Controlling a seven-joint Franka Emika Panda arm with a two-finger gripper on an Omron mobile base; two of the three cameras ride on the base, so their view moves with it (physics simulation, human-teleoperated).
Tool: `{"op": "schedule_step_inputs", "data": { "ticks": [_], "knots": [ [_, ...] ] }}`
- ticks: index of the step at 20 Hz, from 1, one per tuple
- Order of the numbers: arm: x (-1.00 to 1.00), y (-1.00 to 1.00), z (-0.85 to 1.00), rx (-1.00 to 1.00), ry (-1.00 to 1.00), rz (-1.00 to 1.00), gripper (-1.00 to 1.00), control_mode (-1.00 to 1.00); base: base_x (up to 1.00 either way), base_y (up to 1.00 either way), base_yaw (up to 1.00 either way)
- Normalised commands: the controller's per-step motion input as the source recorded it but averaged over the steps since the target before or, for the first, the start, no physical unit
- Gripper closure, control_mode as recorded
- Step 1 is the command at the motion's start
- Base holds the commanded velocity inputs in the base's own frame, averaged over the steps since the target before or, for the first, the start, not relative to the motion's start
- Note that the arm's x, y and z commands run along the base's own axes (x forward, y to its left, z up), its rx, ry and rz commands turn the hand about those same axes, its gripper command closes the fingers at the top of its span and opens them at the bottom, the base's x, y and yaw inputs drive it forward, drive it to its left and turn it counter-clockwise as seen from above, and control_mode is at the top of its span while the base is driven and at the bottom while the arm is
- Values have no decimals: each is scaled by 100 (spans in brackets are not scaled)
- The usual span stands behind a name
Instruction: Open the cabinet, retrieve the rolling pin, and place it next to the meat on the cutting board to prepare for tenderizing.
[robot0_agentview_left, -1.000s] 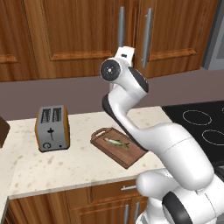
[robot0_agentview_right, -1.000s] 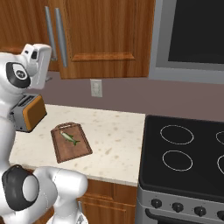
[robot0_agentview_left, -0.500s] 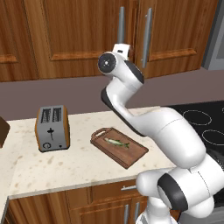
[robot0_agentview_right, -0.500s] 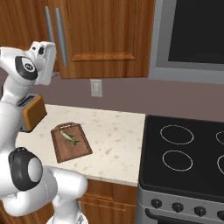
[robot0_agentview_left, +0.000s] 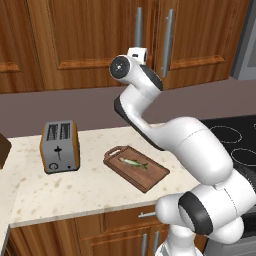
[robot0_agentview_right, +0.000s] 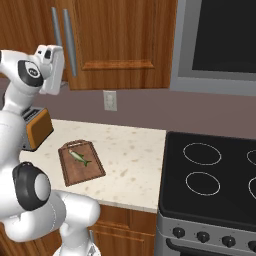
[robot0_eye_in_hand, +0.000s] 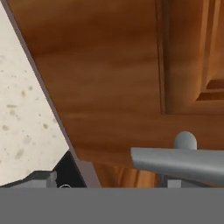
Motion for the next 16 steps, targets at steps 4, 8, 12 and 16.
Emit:
{"op": "schedule_step_inputs", "data": {
  "ticks": [4, 8, 12, 16],
  "knots": [
    [13, -27, 0, -5, 8, 0, -100, -100, 0, 0, 0],
    [4, -36, 0, -5, 9, -1, -100, -100, 0, 0, 0],
    [-1, -59, 0, -3, 6, -2, -100, -100, 0, 0, 0],
    [-11, -61, 0, -1, 4, -4, -100, -100, 0, 0, 0]
  ]
}}
